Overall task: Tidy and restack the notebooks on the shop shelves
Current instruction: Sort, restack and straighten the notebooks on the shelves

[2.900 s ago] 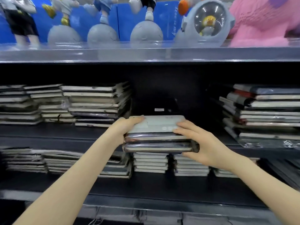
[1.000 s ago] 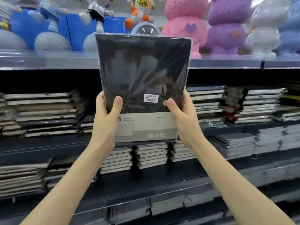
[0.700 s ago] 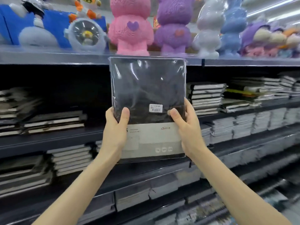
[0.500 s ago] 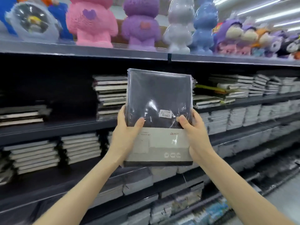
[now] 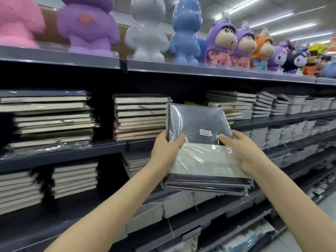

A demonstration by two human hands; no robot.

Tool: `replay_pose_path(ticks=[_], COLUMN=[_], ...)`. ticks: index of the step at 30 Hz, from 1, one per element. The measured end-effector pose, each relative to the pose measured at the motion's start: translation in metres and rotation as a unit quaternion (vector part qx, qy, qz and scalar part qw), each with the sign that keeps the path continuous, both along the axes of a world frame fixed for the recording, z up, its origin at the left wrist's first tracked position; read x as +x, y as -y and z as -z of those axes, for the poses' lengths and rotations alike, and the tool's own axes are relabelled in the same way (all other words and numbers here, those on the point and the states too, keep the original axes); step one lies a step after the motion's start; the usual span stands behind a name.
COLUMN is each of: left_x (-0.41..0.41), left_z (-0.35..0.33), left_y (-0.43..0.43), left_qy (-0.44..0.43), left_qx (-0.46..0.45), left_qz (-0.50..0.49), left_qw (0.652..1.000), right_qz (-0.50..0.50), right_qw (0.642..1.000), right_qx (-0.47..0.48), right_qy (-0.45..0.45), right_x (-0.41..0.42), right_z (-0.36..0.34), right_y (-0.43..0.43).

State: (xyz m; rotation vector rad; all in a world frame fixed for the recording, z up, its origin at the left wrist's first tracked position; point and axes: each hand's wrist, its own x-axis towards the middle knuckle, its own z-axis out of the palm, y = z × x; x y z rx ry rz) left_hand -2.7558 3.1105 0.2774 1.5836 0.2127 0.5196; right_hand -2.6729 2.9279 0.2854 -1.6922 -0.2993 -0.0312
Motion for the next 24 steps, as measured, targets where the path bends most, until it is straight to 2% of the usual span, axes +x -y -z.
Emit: replay_pose_path(ticks=[4,12,15,18,21,24], left_x=[0.054,0.119,0.134,0.145,0.153,0.159], left_z=[-0.011,-0.025,-0.03,-0.034,-0.039,-0.043], left_y=[0.017,0.017,0.016,0.014,0.012,0.01], left_qy=[-0.032,-0.052,-0.072,-0.083,-0.103,-0.147], left_qx=[-0.054,-0.092,-0.113,-0.119,-0.104,-0.091], left_qz=[0.012,-0.05,-0.098,-0.151,-0.184,-0.206], left_qw=[0.998,0.993,0.986,0.978,0.972,0.963], right_qz=[-0.01,-0.074,-0.118,-0.193,-0.253,-0.295], right_qw=[0.998,0.99,0.977,0.947,0.913,0.885], right_qx=[-0.064,-0.122,-0.18,-0.257,-0.308,-0.305], right_qy=[0.007,0.016,0.016,0.012,0.084,0.189], right_x=[0.052,0.136,0.163,0.183,0.188,0.17], right_z=[-0.019,-0.038,-0.053,-0.063,-0.066,-0.057], right_y=[0.013,0.005,-0.006,-0.005,0.015,0.041])
